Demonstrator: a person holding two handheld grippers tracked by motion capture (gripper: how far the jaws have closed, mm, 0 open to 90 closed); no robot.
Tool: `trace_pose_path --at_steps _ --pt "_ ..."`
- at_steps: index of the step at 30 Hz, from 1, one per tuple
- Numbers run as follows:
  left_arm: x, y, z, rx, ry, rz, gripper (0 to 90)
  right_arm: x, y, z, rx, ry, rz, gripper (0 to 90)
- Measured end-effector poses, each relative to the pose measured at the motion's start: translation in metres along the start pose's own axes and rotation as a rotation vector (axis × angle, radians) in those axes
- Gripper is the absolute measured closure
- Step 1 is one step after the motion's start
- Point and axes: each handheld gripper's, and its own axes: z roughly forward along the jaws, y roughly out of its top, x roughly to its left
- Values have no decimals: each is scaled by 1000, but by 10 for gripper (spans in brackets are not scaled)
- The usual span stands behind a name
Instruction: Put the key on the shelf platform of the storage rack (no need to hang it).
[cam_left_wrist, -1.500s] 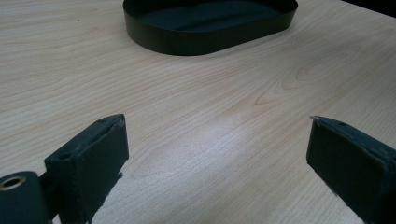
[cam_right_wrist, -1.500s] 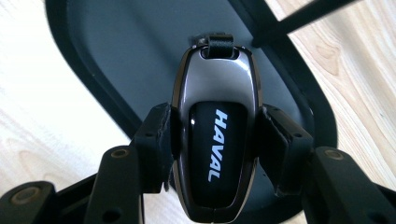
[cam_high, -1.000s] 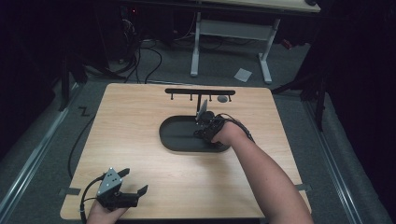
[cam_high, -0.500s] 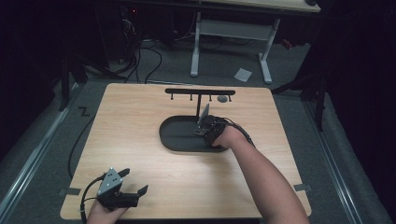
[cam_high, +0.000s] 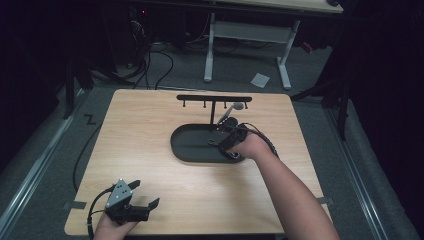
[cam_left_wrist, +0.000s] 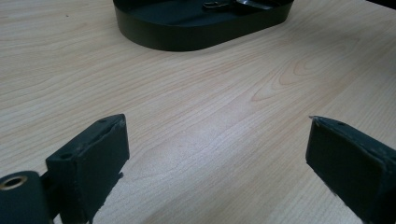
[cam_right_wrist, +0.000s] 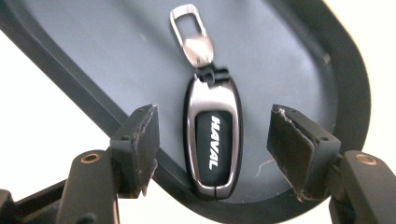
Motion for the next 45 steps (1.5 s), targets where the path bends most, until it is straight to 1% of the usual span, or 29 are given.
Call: trace_pose_path --at_steps 3,5,7,9,10,11,12,13,15,16,18,19,23,25,26,27,28,30,32,33,35,38,40,41,42,43,44,45 --pt "0 1 2 5 -2 -1 68 2 -7 -10 -63 -11 20 352" --pt "1 1 3 10 -3 2 68 5 -16 -18 -118 -26 10 367" --pt "1 2 3 9 -2 -1 68 8 -23 -22 -155 -11 23 359" --pt "1 2 4 7 0 -2 68 10 -32 -26 -222 -5 37 361" --pt "1 2 4 8 3 0 68 11 -36 -28 -242 -4 47 358" --pt "1 2 4 8 4 -3 68 12 -40 -31 -259 -12 45 355" --pt "2 2 4 10 4 -1 68 14 -45 -32 -293 -23 30 361" --pt "2 2 5 8 5 -5 68 15 -48 -33 -311 -24 32 356" --pt "2 2 6 13 7 -4 68 18 -55 -35 -327 -35 15 323" --pt "2 2 6 14 8 -4 68 21 -60 -36 -341 -44 10 323" --pt "2 2 6 17 10 -4 67 26 -71 -37 -403 -60 15 339" --pt "2 2 6 15 12 -5 67 27 -77 -36 -418 -53 29 334" --pt "3 2 5 17 11 -9 68 34 -97 -31 -456 -81 33 292" --pt "3 2 5 18 11 -12 70 37 -108 -28 -482 -69 43 288" --pt "2 1 5 24 13 -5 70 38 -114 -26 -486 -62 52 285" --pt "2 1 5 26 14 -3 70 40 -122 -24 -500 -70 57 275" --pt "1 2 5 24 13 -1 70 41 -125 -23 -504 -70 60 267" --pt "1 2 5 25 17 5 71 42 -138 -20 -536 -70 92 243" --pt "2 1 5 26 21 5 71 43 -155 -13 -588 -70 125 197" --pt "2 1 5 26 23 4 71 43 -160 -10 -596 -68 138 185" --pt "3 2 5 25 28 -3 72 43 -172 -2 -595 -69 152 154" --pt "4 3 6 17 22 -11 72 44 -188 8 -591 -68 176 150" --pt "4 3 7 15 28 -8 72 46 -200 16 -594 -88 184 149" --pt "3 3 7 19 27 -7 71 48 -204 19 -598 -88 186 148" --pt "2 4 7 9 17 -19 71 48 -207 22 -596 -94 180 146" --pt "1 5 6 -10 12 -22 71 48 -208 24 -575 -101 169 145" --pt "-1 6 6 -19 14 -17 71 49 -209 24 -580 -109 170 144" --pt "-3 7 7 -15 17 -7 72 49 -210 23 -606 -114 179 144"
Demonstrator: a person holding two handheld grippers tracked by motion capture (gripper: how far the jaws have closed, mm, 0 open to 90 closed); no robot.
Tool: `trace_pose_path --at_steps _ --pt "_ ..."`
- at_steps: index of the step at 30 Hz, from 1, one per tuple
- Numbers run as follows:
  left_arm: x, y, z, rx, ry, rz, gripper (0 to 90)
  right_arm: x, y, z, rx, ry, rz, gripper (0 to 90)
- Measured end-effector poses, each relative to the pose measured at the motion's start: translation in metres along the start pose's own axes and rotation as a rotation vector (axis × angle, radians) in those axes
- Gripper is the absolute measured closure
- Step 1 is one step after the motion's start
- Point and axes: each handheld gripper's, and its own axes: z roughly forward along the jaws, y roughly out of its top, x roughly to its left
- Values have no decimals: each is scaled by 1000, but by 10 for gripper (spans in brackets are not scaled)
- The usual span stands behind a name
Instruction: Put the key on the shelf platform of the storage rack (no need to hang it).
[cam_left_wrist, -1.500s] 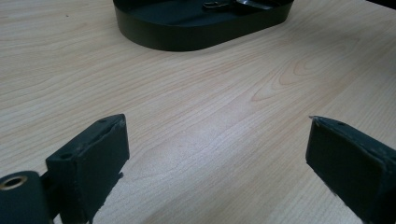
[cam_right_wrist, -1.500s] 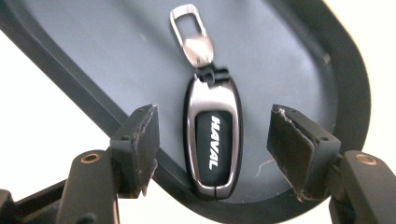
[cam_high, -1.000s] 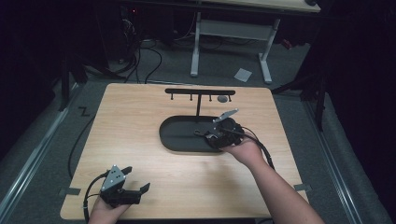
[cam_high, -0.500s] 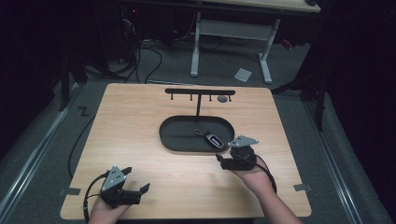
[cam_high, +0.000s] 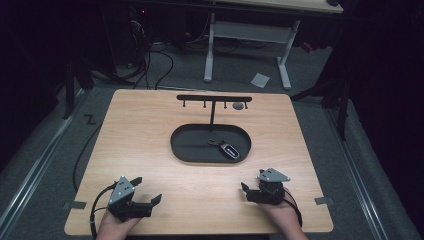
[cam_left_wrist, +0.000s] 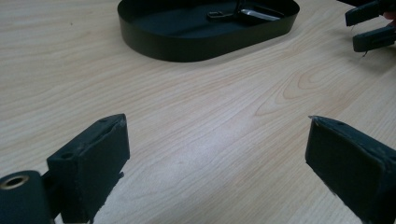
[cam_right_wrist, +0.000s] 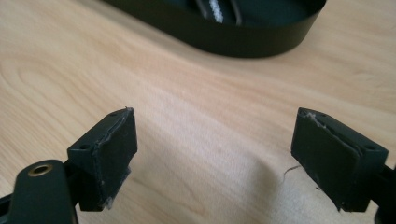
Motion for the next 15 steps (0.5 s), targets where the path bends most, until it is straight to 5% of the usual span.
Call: trace_pose_path --at_steps 2,5,15 --pt "-2 -1 3 17 -2 15 73 1 -1 -3 -29 7 24 141" --pt "-2 -2 6 34 6 24 73 2 -3 -5 -31 13 -9 141" --pt "0 0 1 9 24 12 75 -1 -4 -15 -59 7 -9 139"
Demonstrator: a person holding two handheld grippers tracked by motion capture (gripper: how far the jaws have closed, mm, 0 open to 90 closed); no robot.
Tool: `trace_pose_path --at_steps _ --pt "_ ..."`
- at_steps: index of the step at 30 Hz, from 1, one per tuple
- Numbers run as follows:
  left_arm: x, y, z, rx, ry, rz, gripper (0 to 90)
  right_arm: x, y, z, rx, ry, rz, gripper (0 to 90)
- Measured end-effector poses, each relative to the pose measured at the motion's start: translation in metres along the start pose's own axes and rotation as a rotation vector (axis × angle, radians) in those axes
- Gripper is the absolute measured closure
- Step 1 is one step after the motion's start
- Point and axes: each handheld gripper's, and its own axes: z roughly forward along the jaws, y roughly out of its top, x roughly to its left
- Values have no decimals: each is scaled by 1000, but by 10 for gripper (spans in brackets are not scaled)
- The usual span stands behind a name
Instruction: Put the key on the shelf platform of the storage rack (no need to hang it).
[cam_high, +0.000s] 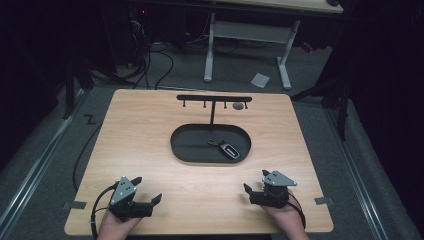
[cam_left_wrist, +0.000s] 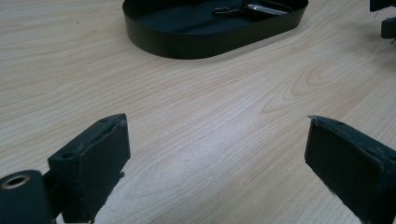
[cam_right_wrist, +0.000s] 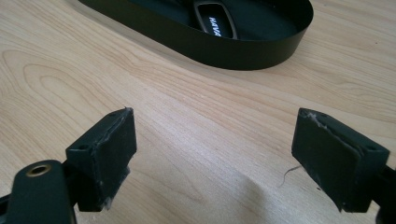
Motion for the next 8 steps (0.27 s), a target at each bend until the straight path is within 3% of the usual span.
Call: trace_pose_path --at_steps 8 --pt "2 6 2 -23 -14 5 75 -2 -3 -5 8 -19 35 139"
